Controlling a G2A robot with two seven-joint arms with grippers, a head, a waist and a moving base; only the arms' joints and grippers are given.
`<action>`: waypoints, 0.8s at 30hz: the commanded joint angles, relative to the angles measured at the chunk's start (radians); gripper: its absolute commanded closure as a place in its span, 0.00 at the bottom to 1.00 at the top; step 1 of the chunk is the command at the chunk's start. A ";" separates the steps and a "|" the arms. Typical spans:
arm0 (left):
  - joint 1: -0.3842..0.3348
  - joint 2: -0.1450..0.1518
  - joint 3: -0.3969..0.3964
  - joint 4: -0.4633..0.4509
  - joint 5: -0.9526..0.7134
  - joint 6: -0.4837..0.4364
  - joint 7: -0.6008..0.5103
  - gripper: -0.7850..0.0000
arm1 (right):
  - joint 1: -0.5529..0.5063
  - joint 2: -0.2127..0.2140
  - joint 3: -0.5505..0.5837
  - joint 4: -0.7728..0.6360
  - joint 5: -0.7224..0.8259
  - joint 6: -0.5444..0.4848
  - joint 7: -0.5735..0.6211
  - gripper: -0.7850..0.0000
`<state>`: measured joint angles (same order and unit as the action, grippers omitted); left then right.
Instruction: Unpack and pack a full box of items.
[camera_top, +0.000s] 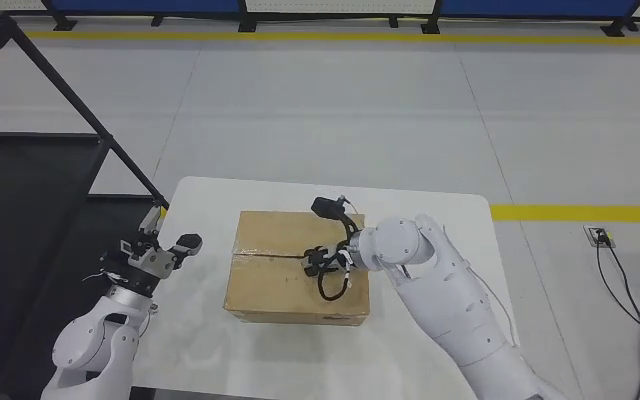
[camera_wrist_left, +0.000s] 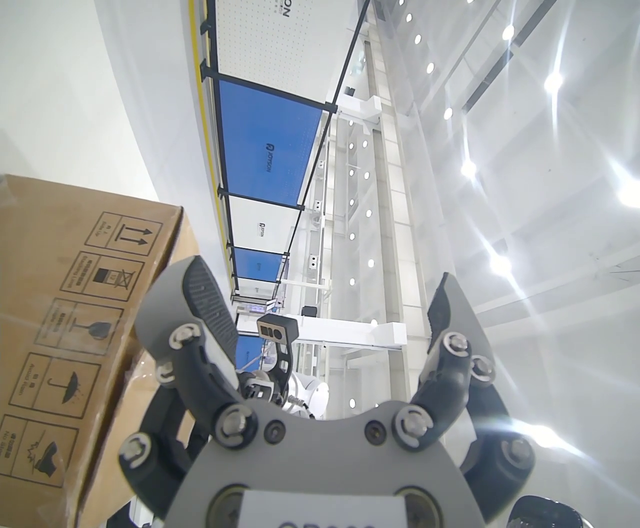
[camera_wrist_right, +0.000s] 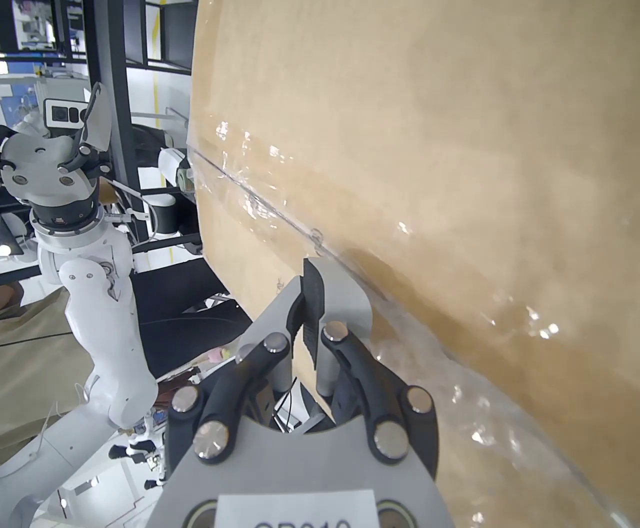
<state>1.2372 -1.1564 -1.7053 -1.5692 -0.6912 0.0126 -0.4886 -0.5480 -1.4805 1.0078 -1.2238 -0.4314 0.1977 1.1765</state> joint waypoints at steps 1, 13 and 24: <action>0.001 0.000 0.000 0.000 0.000 -0.001 0.000 0.00 | -0.015 0.004 0.003 -0.020 -0.023 0.030 -0.015 1.00; 0.008 0.003 -0.013 0.008 -0.007 -0.008 -0.008 0.00 | 0.033 -0.014 -0.042 0.072 -0.013 0.100 -0.107 1.00; -0.002 0.006 -0.007 0.013 -0.002 0.006 -0.028 0.00 | -0.032 0.013 0.014 -0.032 -0.024 0.143 -0.075 1.00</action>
<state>1.2362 -1.1509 -1.7132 -1.5560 -0.6947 0.0171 -0.5143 -0.5694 -1.4714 1.0157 -1.2392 -0.4499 0.3324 1.0984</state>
